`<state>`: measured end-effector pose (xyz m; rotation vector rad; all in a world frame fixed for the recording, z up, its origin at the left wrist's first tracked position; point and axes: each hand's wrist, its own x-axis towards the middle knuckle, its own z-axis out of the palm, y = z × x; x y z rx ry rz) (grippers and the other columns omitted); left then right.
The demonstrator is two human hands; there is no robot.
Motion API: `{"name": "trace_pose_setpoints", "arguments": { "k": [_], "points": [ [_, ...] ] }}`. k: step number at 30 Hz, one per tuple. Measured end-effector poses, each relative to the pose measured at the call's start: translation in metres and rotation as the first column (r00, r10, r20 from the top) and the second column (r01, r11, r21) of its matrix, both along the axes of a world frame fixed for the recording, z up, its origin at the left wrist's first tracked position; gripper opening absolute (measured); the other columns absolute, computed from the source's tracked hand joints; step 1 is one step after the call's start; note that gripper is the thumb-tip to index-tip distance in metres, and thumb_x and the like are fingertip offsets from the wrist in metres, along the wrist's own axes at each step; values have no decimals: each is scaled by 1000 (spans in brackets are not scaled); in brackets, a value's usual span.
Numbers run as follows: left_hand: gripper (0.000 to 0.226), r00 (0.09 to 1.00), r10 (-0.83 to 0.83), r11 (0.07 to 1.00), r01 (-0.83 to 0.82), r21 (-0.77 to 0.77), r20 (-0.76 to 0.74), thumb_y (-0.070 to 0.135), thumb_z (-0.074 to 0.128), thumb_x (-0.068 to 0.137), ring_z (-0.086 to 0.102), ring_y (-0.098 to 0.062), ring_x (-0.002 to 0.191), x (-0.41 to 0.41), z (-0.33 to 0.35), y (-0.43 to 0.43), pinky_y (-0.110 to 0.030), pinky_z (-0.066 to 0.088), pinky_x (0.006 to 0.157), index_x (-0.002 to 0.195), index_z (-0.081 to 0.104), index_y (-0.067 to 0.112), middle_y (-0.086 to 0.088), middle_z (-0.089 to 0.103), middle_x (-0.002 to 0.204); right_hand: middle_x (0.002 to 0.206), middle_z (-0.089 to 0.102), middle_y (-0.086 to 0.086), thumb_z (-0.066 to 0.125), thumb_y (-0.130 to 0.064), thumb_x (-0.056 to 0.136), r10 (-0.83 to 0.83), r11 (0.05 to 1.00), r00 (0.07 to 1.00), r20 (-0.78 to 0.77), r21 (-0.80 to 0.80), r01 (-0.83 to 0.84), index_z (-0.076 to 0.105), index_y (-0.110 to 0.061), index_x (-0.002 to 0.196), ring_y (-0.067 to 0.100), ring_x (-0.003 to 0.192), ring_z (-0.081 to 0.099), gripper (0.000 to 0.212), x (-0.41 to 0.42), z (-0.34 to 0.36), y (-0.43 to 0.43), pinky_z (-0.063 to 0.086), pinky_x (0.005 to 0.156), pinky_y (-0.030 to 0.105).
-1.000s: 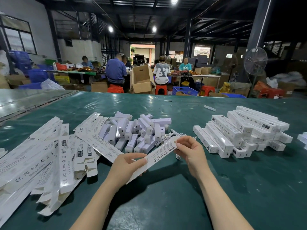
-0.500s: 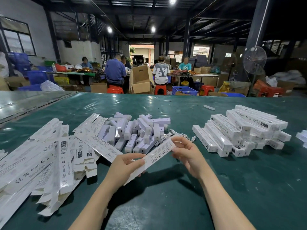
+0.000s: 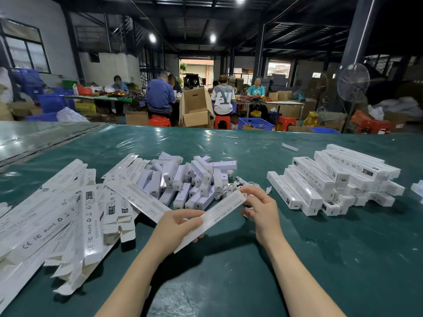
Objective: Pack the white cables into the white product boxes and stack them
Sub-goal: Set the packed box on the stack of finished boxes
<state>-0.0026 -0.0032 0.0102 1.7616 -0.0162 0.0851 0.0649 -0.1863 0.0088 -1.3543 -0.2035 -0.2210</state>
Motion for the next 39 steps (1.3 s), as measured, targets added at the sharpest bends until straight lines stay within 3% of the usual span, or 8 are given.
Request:
{"name": "trace_pose_setpoints", "arguments": {
  "k": [3, 6, 15, 19, 24, 28, 32, 39],
  "points": [
    [20, 1000, -27, 999, 26, 33, 10, 10, 62, 84, 59, -12, 51, -1, 0, 0, -16, 46, 53, 87, 73, 26, -9, 69, 63, 91, 55, 6, 47, 7, 87, 24, 999, 1000, -3, -23, -24, 60, -15, 68, 10, 73, 55, 31, 1, 1, -1, 43, 57, 18],
    [18, 1000, -22, 999, 22, 23, 4, 24, 67, 73, 59, -12, 51, -1, 2, 0, -15, 45, 52, 89, 73, 26, -9, 70, 65, 69, 62, -7, 49, -2, 91, 105, 994, 994, -28, 14, -105, 55, -16, 70, 3, 63, 58, 25, 0, 1, 1, 46, 58, 17],
    [30, 1000, 1, 999, -1, 53, -1, 33, 62, 64, 59, -12, 52, -1, 1, 0, -20, 45, 58, 91, 72, 27, -7, 69, 64, 58, 68, 1, 53, -6, 91, 234, 905, 932, -276, 412, -105, 56, -9, 74, 9, 51, 65, 17, -3, 0, 6, 52, 48, 20],
    [14, 1000, 1, 997, -1, 80, 2, 18, 67, 82, 59, -13, 52, 0, -1, 1, -23, 45, 60, 89, 73, 29, -6, 70, 64, 57, 68, -1, 55, -4, 90, 129, 925, 935, -329, 381, 6, 59, -11, 77, 6, 49, 63, 15, -1, -4, 10, 53, 49, 19],
    [11, 1000, 2, 998, -2, 66, -7, 25, 69, 78, 60, -12, 53, -1, -1, 0, -24, 47, 63, 85, 73, 32, -7, 70, 66, 75, 67, 1, 55, 2, 88, 114, 897, 947, -301, 441, 32, 53, -28, 100, 7, 54, 63, 32, -2, -3, 8, 52, 49, 22],
    [20, 1000, 2, 999, -2, 46, -8, 32, 65, 65, 60, -14, 54, -1, -1, 0, -26, 48, 65, 82, 74, 33, -9, 70, 66, 58, 67, -5, 54, 5, 87, 97, 933, 968, -233, 360, -7, 61, -14, 84, 6, 52, 64, 21, -3, -1, 7, 52, 50, 18],
    [22, 1000, 18, 999, -18, 51, -8, 34, 63, 62, 61, -14, 54, -2, 1, 0, -25, 48, 61, 81, 73, 33, -8, 70, 66, 63, 70, -3, 53, 6, 87, 98, 937, 981, -167, 347, -34, 65, -8, 76, 7, 57, 66, 22, -3, -1, 7, 53, 52, 18],
    [17, 999, 44, 996, -44, 73, -3, 16, 64, 83, 61, -14, 53, -1, 0, 1, -21, 44, 56, 88, 73, 29, -6, 70, 66, 70, 72, 0, 59, -13, 83, 168, 934, 978, -120, 338, -119, 74, -13, 66, 10, 64, 69, 23, -6, -1, 13, 57, 58, 23]
  ]
}}
